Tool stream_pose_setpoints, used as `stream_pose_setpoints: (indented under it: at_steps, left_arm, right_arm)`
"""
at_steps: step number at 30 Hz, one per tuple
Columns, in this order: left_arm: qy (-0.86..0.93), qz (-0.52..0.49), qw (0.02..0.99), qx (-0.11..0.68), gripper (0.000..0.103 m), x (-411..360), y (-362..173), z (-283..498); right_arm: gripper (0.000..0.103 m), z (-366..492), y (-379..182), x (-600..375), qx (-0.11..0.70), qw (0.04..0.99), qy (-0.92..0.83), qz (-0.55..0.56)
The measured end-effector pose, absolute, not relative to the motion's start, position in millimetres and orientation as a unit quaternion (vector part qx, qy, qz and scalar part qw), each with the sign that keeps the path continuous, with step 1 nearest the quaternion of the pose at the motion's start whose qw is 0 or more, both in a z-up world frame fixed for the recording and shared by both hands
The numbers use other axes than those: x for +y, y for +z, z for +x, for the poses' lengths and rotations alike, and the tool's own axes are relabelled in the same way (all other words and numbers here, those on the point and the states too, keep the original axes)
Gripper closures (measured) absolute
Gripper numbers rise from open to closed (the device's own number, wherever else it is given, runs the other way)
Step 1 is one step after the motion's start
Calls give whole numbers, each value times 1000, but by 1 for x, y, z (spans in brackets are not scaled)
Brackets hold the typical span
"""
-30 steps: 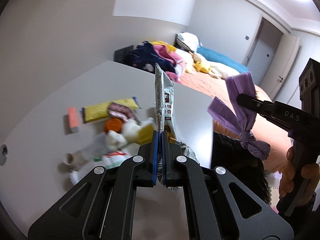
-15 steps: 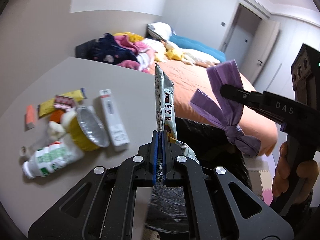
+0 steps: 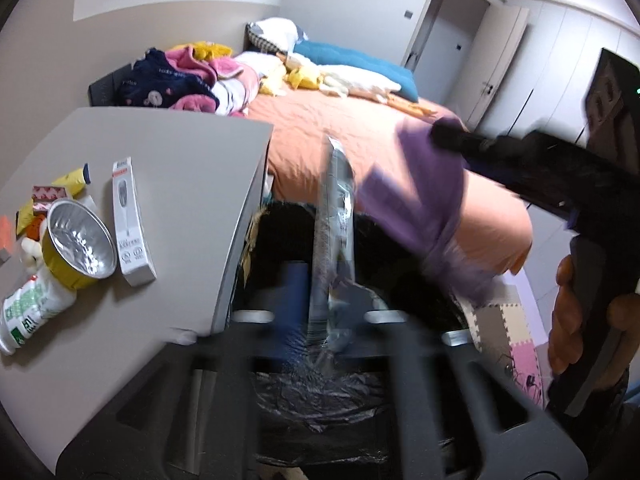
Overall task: Collect trash
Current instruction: 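Carry the bag and tube over the black bin and open both tools, then move the right tool to the thermometer box while the left tool approaches the white bottle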
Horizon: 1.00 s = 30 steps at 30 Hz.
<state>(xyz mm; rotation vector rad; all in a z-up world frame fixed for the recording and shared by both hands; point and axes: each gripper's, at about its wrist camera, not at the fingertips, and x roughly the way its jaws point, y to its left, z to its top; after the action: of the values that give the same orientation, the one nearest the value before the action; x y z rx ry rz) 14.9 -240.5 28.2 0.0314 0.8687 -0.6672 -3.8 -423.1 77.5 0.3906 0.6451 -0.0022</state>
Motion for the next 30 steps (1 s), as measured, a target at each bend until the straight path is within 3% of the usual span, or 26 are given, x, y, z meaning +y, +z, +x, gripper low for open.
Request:
stream_pose_setpoints:
  at_steps: [1, 2, 30]
  left_arm:
    - [-308, 17, 859, 410, 8, -240, 27, 15]
    - [-302, 19, 867, 397, 7, -239, 26, 13]
    - [-219, 11, 895, 388, 7, -147, 29, 5]
  right_arm:
    - [20, -7, 78, -426, 306, 933, -8, 188]
    - [20, -9, 78, -427, 304, 935, -11, 185]
    - [20, 27, 59, -354, 334, 928, 51, 159]
